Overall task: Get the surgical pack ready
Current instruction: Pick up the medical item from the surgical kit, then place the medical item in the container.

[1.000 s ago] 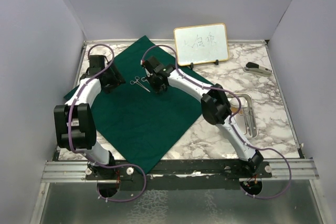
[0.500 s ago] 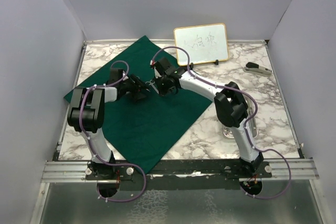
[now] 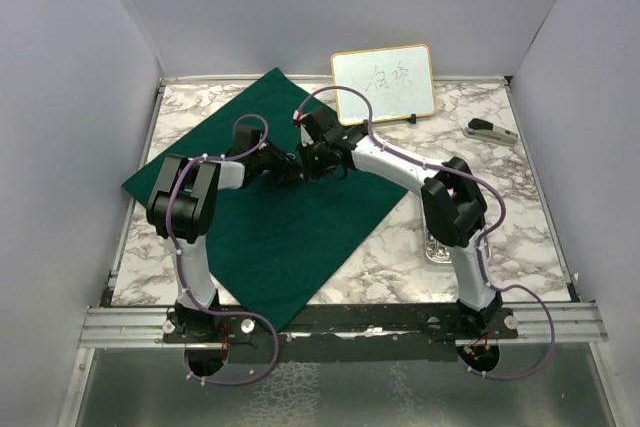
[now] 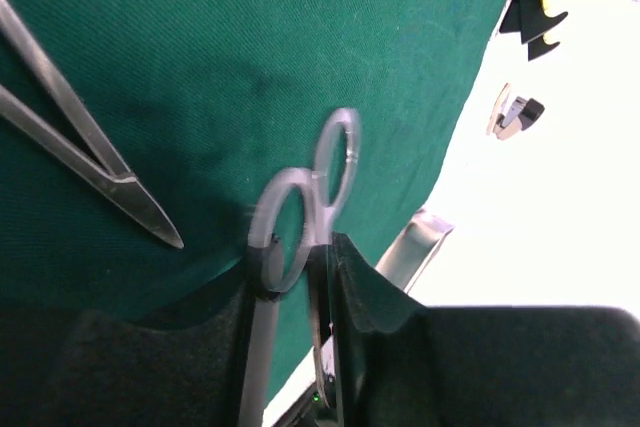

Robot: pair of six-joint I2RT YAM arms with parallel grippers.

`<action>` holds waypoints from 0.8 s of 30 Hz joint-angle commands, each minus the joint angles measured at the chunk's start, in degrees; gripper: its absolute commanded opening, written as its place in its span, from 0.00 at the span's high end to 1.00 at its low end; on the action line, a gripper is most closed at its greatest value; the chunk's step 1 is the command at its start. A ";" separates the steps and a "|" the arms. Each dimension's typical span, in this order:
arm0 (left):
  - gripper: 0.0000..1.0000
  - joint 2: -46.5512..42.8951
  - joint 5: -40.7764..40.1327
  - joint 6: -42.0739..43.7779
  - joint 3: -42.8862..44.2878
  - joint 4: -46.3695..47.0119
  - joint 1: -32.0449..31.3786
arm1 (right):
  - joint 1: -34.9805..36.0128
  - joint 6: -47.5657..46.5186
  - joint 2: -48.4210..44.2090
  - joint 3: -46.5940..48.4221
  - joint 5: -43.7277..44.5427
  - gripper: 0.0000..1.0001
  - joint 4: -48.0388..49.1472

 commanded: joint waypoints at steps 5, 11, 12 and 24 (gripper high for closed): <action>1.00 -6.61 -6.29 1.73 -1.97 -0.07 -2.51 | -0.20 0.67 -9.50 -5.59 -1.59 0.98 1.58; 1.00 -12.44 -9.85 6.27 -2.43 -2.18 -8.70 | -0.24 -2.02 -29.26 -17.04 2.48 0.57 2.12; 1.00 -13.18 -11.00 6.13 -2.57 -2.06 -10.69 | -0.24 -2.47 -32.74 -17.49 4.46 0.53 0.70; 1.00 -1.24 -27.56 -4.13 13.82 0.11 -41.21 | -0.72 -5.83 -58.96 -12.02 27.59 0.42 -13.41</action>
